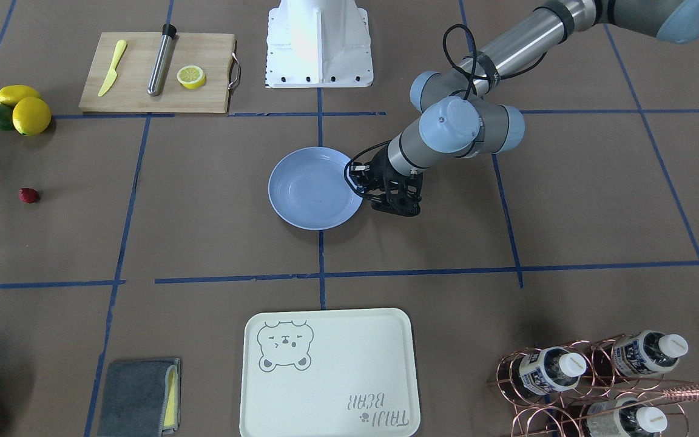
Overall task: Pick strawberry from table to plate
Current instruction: 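Grip the plate rim with the left gripper and drag it toward the table center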
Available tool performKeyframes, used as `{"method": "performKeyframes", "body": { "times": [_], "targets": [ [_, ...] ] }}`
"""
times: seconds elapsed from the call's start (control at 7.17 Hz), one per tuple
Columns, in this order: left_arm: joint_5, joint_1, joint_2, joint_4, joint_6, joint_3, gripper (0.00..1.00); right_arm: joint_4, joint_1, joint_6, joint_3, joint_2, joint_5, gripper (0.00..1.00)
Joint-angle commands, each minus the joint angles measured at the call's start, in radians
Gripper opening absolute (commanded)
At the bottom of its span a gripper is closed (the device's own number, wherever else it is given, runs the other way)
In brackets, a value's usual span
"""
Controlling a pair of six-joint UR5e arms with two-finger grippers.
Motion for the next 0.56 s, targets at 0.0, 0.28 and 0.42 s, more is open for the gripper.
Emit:
{"method": "performKeyframes", "body": {
  "times": [0.0,0.28,0.42],
  "targets": [
    [0.001,0.007,0.004,-0.047,0.0,0.021,0.54,0.0,-0.006,-0.001,-0.002,0.0,0.0,1.0],
    [0.001,-0.014,0.012,-0.075,-0.004,-0.02,1.0,0.0,-0.009,-0.001,-0.002,0.002,0.0,1.0],
    [0.002,-0.053,0.024,-0.075,-0.036,-0.068,1.0,0.006,-0.013,0.0,-0.002,0.002,0.0,1.0]
  ]
}}
